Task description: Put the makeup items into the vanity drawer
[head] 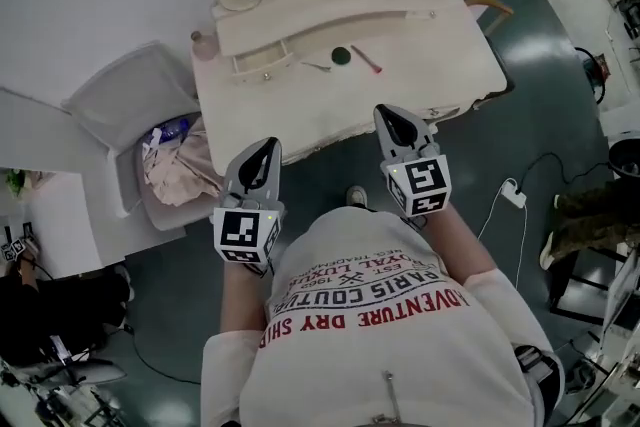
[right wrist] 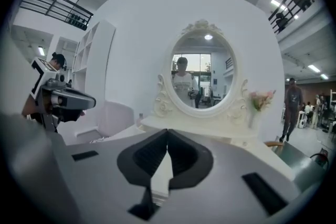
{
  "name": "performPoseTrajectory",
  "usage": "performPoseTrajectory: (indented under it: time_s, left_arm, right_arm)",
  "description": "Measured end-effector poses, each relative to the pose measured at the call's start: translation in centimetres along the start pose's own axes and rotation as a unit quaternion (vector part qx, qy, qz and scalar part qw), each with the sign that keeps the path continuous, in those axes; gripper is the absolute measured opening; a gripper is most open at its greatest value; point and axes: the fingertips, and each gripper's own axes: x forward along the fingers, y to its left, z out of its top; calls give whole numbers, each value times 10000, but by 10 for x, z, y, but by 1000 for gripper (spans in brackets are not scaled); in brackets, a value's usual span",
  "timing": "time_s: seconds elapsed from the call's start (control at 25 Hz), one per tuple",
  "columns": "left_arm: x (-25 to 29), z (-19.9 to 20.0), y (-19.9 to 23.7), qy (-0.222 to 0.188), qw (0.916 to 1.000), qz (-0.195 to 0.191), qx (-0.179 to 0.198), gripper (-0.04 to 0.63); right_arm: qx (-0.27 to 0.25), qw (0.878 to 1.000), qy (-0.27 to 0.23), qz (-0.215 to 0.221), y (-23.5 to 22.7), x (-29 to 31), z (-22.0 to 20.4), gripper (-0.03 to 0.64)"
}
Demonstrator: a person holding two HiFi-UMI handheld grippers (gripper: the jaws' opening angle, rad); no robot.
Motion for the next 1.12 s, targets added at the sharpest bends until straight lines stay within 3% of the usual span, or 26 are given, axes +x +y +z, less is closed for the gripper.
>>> performPoseTrajectory:
  time_s: [0.28,0.6,0.96,1.12]
  left_arm:
    - [65,-3,20,164,9960,823,-322,11]
    - [97,-22,59,517,9904,1202,-453,11]
    - [131,-29,115,393,9921,1041,-574,11]
    - [141,-45,130,501,9921,943,-653,11]
  right_arm:
    - [-248,9945,332,960,-47,76,-13,8]
    - [-493,9791,842,1785,-36,146,-32,8]
    - [-623,9467,1987,2456,-12,214,-77,9]
    - [-641,9313,2532,2538,-11,234,-108,12]
